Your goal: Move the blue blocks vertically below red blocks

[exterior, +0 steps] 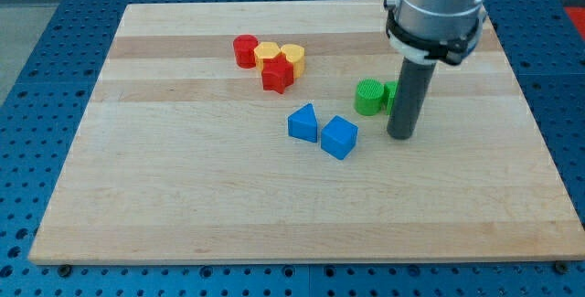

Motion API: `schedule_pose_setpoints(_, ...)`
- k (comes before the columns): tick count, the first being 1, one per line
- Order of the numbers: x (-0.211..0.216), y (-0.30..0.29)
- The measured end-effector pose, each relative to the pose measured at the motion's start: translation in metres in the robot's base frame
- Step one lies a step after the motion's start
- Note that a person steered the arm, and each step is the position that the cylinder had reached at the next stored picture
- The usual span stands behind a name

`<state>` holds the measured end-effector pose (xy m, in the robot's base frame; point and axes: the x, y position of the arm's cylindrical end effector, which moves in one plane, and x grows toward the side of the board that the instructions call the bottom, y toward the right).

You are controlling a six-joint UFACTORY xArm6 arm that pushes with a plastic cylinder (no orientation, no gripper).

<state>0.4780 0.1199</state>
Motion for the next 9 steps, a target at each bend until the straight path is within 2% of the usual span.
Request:
schedule_pose_setpoints(1, 0.027, -0.008)
schedule_pose_setpoints(2, 0.029, -0.041)
schedule_pose_setpoints(4, 0.005, -0.084)
schedule_pose_setpoints(9, -0.068, -0.087)
